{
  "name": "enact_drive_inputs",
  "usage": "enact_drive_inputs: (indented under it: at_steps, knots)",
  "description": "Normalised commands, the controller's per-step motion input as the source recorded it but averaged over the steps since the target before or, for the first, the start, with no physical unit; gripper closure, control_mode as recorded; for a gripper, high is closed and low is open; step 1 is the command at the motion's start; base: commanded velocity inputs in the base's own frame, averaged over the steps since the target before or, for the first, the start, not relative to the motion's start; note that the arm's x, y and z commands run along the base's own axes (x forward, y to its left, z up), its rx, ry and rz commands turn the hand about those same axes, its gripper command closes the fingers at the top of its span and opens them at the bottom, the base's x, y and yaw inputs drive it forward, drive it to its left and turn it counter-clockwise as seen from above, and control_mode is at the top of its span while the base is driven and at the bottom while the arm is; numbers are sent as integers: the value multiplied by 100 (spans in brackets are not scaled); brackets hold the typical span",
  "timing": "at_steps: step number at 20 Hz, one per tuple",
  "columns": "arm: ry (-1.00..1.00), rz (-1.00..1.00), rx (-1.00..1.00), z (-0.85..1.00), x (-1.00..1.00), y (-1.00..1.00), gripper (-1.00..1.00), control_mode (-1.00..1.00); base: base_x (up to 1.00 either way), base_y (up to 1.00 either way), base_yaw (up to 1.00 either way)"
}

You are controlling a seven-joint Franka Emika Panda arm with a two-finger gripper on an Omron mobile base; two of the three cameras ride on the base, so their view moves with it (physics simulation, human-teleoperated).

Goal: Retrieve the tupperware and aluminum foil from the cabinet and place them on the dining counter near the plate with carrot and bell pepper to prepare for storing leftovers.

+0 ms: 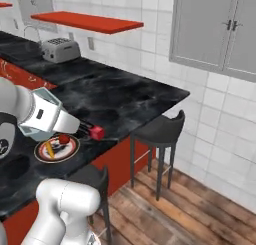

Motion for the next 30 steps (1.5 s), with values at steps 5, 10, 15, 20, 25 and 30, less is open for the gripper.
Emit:
enact_drive_inputs:
  at_steps: [5, 10, 15, 20, 25, 30]
  knots:
    - [0, 0, 0, 0, 0, 0, 100, 100, 51, -29, 74]
    - [0, 0, 0, 0, 0, 0, 100, 100, 56, -20, 78]
    - [0, 0, 0, 0, 0, 0, 100, 100, 63, -14, 79]
    - [0, 0, 0, 0, 0, 0, 100, 100, 84, -5, 72]
    - [0, 0, 0, 0, 0, 0, 100, 100, 81, 2, 62]
    - [7, 19, -2, -44, 43, 31, 100, -100, 29, 12, 19]
